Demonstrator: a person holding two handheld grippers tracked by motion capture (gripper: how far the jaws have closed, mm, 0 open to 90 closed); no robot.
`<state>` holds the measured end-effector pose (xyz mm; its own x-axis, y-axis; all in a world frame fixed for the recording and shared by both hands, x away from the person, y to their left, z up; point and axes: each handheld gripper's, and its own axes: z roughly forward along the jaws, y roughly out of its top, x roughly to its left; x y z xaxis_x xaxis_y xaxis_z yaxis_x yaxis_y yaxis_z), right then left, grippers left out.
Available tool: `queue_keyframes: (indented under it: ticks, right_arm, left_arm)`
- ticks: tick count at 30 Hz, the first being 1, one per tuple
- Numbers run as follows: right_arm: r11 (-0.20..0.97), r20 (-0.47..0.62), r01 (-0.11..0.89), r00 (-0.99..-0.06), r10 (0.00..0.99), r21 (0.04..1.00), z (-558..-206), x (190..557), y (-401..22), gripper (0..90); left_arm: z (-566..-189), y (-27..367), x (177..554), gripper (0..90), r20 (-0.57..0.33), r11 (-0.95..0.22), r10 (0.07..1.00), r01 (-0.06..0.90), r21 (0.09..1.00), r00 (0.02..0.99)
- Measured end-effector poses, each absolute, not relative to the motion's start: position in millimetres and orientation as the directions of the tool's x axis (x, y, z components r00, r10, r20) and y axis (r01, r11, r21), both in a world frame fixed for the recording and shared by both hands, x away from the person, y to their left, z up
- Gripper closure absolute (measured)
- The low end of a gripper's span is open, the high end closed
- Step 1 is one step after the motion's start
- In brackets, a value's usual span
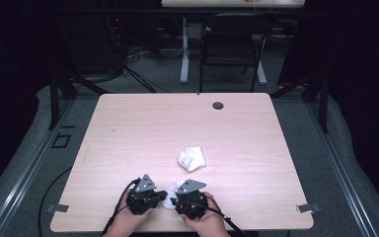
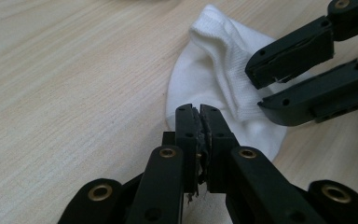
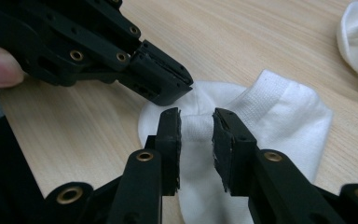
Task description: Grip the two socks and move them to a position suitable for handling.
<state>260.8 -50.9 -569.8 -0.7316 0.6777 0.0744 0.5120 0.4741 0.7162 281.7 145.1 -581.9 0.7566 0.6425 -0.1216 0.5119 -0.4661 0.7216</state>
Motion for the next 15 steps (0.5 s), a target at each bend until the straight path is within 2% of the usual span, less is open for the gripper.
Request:
queue_keyframes:
  ticks: [5,7,10,15]
  right_arm:
    - [0.481,0.069,0.514,-0.731,0.679,0.710,-577.8,261.2,-50.6,73.9]
    - [0.488,0.061,0.508,-0.734,0.676,0.710,-577.6,260.6,-51.6,81.1]
    - [0.478,0.074,0.519,-0.728,0.681,0.708,-576.9,260.1,-52.6,85.9]
    - [0.458,0.089,0.527,-0.720,0.688,0.716,-574.4,259.2,-56.4,87.3]
  left_arm:
    - [-582.0,144.9,281.4,87.1,-0.120,-0.466,0.644,0.511,0.722,0.756]
    - [-582.1,145.0,281.4,87.1,-0.121,-0.466,0.643,0.511,0.722,0.756]
    - [-582.2,145.3,282.0,87.1,-0.118,-0.467,0.641,0.508,0.724,0.758]
    - [-582.5,145.5,281.8,87.2,-0.120,-0.464,0.642,0.508,0.725,0.757]
